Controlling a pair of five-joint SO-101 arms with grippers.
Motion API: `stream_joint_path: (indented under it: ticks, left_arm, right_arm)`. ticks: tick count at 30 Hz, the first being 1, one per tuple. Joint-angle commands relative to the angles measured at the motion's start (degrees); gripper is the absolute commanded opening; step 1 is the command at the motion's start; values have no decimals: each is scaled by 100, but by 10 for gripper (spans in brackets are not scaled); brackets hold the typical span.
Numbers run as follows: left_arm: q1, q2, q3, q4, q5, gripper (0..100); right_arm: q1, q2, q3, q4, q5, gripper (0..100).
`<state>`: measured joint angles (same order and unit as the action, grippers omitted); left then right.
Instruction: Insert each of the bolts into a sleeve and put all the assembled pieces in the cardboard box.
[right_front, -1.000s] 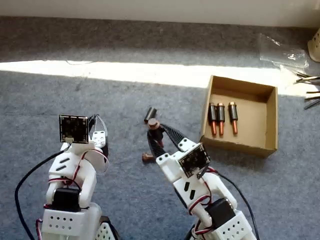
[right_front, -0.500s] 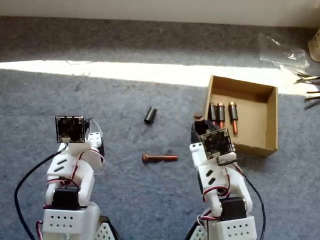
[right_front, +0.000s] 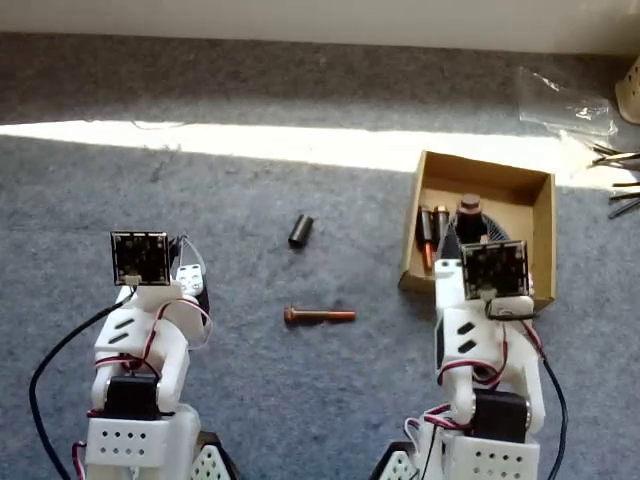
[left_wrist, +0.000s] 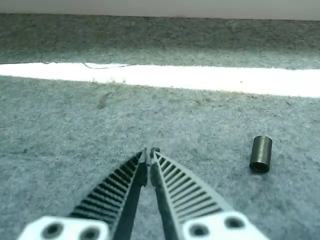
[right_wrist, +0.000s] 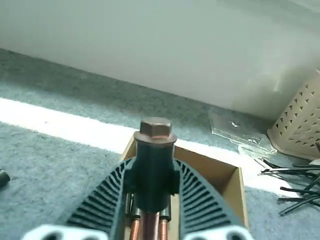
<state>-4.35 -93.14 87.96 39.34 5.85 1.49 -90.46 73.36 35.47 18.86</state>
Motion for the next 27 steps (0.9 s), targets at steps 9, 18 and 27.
stream_joint_path:
  ticks: [9, 18, 27]
  left_arm:
    - [-92, -48, 22, -123, -9, 34]
    - [-92, -48, 22, -123, -9, 34]
    - [-92, -48, 22, -123, -18, 34]
  right_arm:
    - [549, 3679, -1982, -31, 79, 4]
    - [954, 6299, -3266, -40, 97, 4]
    - [1165, 8813, -4769, -40, 97, 5]
